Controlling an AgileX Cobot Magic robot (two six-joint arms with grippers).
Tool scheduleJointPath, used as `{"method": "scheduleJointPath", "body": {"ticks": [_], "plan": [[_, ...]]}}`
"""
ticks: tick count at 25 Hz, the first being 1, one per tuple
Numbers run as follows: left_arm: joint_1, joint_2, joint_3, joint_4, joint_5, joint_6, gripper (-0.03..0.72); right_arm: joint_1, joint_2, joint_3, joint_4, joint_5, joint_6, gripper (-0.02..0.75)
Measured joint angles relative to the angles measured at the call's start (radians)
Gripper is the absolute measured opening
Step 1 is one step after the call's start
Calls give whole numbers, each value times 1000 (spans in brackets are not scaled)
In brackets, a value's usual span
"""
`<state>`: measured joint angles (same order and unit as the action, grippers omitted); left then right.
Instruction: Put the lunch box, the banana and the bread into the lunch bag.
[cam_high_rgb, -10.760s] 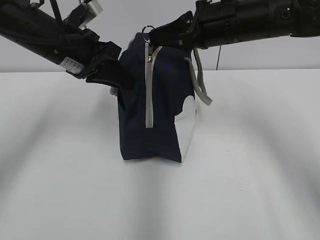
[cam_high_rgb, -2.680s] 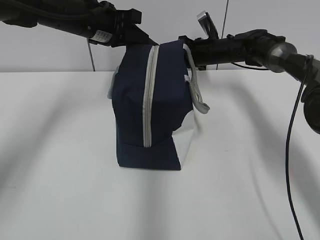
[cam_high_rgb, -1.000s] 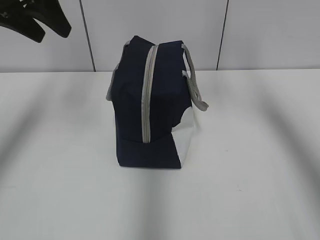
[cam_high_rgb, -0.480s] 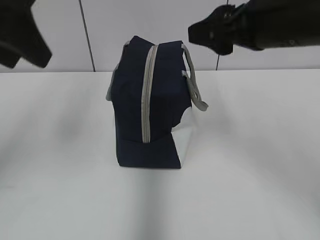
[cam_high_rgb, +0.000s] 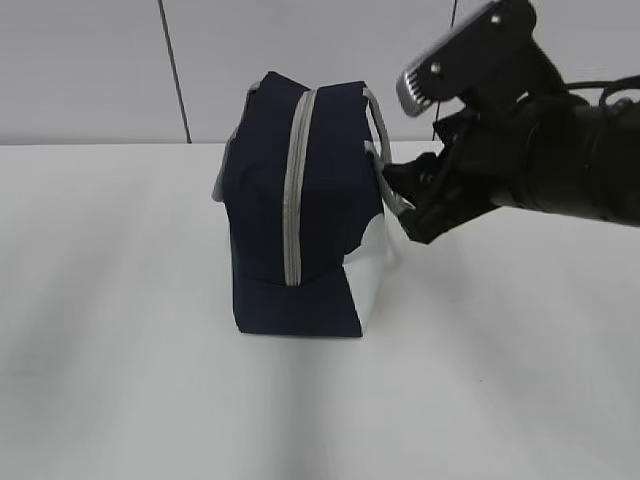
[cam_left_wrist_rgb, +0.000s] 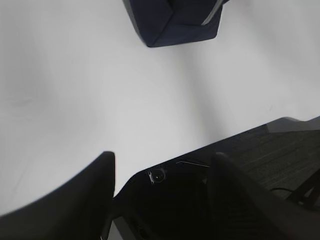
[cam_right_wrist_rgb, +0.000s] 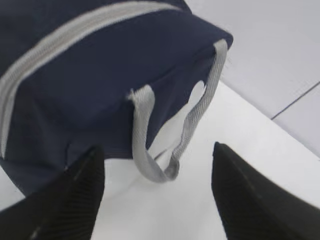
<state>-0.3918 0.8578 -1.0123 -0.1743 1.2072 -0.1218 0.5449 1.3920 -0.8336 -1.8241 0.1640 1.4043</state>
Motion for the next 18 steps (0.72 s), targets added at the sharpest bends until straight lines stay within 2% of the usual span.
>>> {"method": "scheduleJointPath", "body": {"ticks": [3, 6, 9, 12, 16, 18], "plan": [[-1, -101, 66, 0, -1, -3, 417, 7, 14, 39, 139, 55, -161, 496], [-2, -179, 114, -2, 0, -11, 417, 7, 19, 58, 438, 125, -430, 495], [-2, -224, 149, -3, 0, -21, 415, 7, -1, 59, 799, 171, -714, 488], [-2, -242, 158, -3, 3, -23, 414, 7, -64, 59, 1044, 192, -904, 457], [-2, -245, 158, -3, 3, -25, 414, 7, -197, 59, 1289, 227, -1116, 430], [-2, -247, 158, -3, 5, -25, 414, 7, -260, 59, 1463, 274, -1268, 427]]}}
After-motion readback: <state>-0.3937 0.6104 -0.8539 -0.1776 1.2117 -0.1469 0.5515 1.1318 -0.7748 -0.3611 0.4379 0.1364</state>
